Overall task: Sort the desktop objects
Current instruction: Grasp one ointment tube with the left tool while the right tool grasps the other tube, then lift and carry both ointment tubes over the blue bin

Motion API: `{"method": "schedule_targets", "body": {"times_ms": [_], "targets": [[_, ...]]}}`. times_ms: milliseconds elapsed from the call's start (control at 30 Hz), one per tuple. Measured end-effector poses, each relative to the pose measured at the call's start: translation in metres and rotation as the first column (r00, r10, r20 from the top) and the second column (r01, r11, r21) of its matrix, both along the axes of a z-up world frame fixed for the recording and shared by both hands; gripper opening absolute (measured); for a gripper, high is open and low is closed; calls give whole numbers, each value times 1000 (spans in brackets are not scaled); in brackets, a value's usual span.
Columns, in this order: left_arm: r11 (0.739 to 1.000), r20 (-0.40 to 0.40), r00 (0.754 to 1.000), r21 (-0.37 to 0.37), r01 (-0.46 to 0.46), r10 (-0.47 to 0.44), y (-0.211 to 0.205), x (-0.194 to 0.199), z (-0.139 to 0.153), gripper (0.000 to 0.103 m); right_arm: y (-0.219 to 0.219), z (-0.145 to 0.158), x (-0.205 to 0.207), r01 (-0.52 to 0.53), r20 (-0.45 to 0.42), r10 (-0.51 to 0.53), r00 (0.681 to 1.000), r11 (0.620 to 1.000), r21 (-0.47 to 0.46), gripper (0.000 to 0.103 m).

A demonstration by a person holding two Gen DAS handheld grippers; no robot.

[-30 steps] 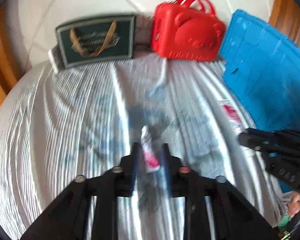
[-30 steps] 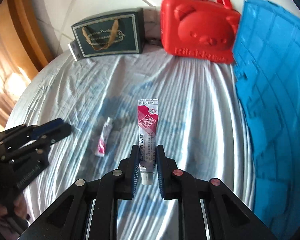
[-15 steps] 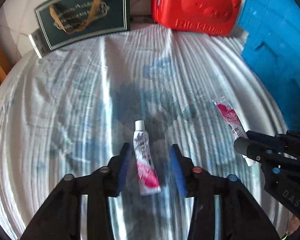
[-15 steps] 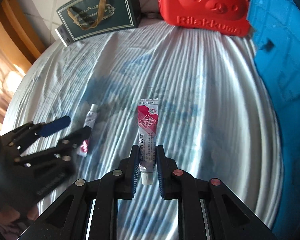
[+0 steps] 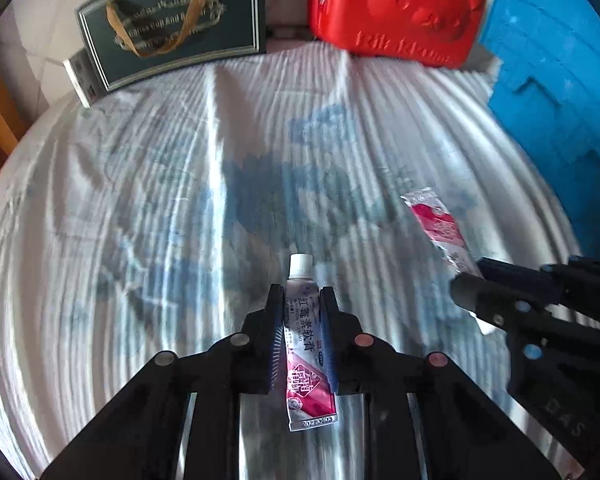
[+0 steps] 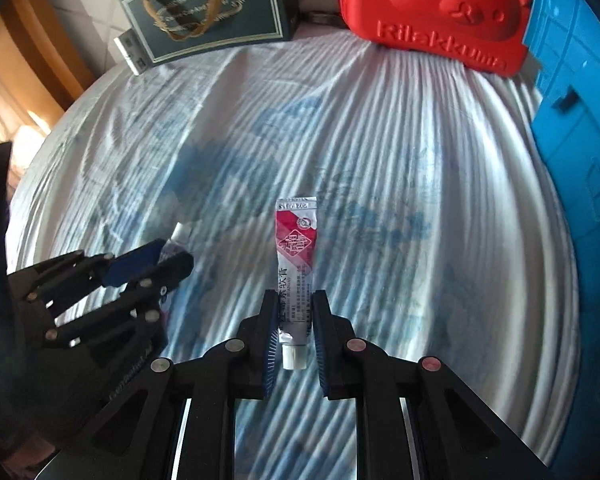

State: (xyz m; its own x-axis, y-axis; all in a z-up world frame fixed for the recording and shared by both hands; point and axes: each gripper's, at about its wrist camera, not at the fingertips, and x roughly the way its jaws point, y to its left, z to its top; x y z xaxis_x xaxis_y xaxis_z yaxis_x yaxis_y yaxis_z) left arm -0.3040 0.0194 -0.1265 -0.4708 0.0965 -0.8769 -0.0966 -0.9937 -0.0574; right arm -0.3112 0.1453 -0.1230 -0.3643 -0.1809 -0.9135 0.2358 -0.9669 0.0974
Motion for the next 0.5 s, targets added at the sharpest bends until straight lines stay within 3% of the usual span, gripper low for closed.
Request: {"method": "schedule_targets", "body": {"times_ms": [233,500], "targets": [[1000,-189,982,-4,-1,0,-2,49,79,18,-9,74,46,-26,-164,26,986,1000,6,17],[999,-398,917,18,37,-27,17,104,169,18,0,174,124,-12,-390,20,921,1000,23,17]]}}
